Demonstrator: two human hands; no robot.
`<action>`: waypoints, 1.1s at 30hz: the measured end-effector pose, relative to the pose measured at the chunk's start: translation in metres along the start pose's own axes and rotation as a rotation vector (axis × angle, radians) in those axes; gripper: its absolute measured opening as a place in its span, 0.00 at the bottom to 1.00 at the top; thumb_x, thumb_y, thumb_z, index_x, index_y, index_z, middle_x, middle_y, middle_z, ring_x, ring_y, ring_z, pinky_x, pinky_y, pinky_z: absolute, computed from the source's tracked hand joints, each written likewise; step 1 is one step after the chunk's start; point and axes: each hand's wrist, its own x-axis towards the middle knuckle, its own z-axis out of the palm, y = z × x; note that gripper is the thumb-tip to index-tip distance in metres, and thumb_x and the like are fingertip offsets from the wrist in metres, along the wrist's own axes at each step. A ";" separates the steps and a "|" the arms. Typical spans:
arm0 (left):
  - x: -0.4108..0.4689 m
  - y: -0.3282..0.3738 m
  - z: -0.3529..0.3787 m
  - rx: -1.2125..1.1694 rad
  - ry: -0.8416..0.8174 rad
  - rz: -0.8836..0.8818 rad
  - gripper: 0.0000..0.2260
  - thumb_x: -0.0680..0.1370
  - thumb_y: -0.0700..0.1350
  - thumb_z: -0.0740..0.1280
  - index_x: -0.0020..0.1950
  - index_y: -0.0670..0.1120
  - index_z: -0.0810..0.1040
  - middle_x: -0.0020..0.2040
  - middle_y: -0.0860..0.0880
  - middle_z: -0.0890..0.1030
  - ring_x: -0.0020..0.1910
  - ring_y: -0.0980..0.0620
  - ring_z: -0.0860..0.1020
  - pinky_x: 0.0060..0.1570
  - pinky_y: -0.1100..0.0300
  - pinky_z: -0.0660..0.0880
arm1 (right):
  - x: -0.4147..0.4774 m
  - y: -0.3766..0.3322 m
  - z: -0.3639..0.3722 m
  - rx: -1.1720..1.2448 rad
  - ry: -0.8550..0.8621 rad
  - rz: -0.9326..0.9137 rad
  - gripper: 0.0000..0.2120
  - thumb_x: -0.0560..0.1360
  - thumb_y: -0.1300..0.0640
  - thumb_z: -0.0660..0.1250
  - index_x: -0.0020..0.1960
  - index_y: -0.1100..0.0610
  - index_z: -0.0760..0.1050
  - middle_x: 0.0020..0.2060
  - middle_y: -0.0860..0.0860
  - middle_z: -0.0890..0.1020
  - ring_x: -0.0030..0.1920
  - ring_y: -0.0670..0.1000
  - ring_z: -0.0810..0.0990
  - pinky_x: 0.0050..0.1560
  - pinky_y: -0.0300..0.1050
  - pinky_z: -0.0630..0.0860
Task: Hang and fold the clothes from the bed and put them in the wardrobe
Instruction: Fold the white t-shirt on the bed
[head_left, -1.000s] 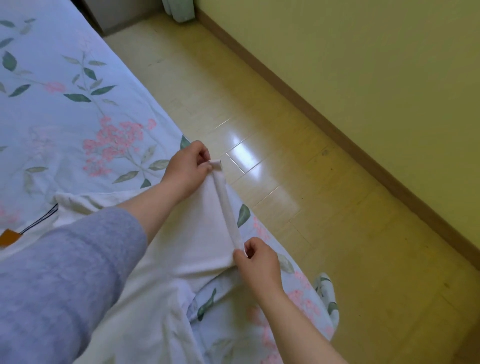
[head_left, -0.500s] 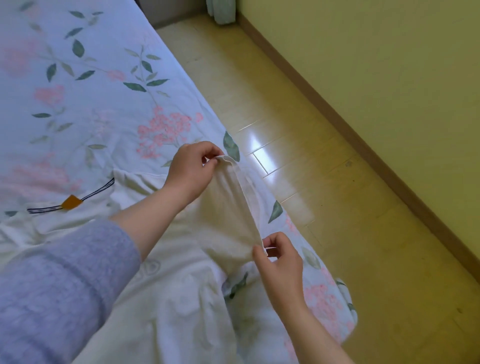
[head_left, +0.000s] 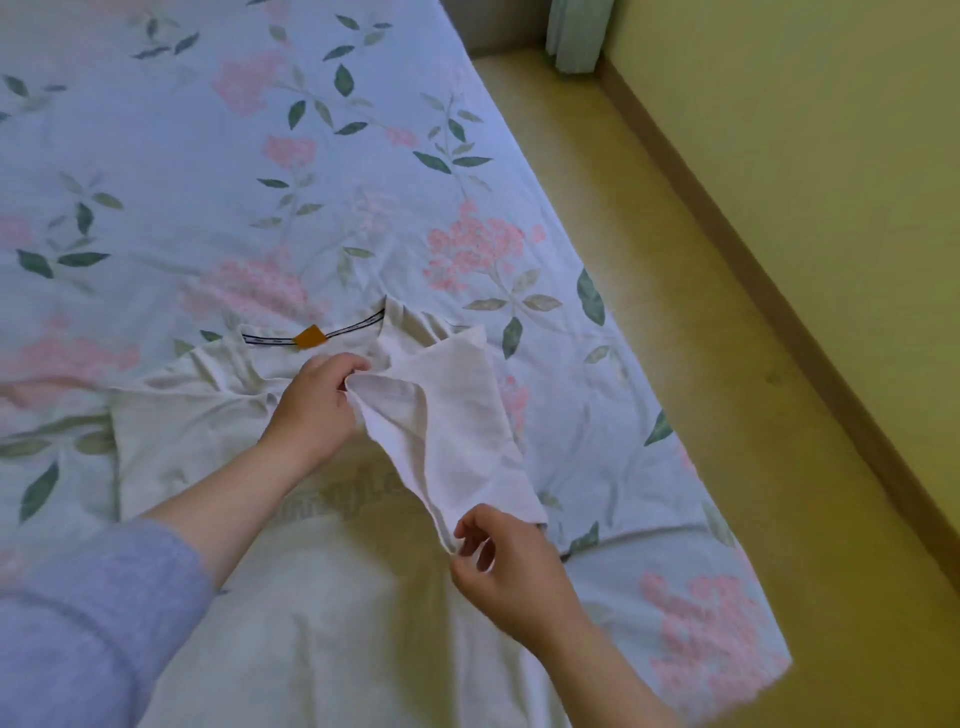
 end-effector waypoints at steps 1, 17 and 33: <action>-0.004 -0.013 -0.003 0.039 -0.043 -0.054 0.23 0.75 0.30 0.56 0.67 0.46 0.72 0.65 0.45 0.70 0.64 0.47 0.71 0.60 0.59 0.67 | 0.003 -0.001 0.005 -0.057 -0.072 0.006 0.08 0.71 0.50 0.65 0.50 0.46 0.76 0.42 0.41 0.80 0.41 0.42 0.77 0.45 0.39 0.75; -0.043 -0.054 0.069 -0.480 -0.053 -0.618 0.21 0.70 0.59 0.73 0.33 0.42 0.76 0.33 0.47 0.80 0.35 0.46 0.80 0.44 0.52 0.80 | 0.012 0.021 0.045 -0.017 0.251 0.370 0.10 0.75 0.52 0.69 0.54 0.53 0.74 0.43 0.49 0.80 0.45 0.53 0.78 0.44 0.50 0.75; -0.068 -0.087 0.085 -0.255 0.089 -0.665 0.19 0.77 0.48 0.68 0.61 0.38 0.68 0.59 0.38 0.75 0.51 0.42 0.74 0.46 0.54 0.69 | 0.004 0.051 0.032 0.271 0.137 0.446 0.20 0.73 0.48 0.71 0.32 0.56 0.65 0.24 0.44 0.66 0.28 0.47 0.65 0.30 0.39 0.62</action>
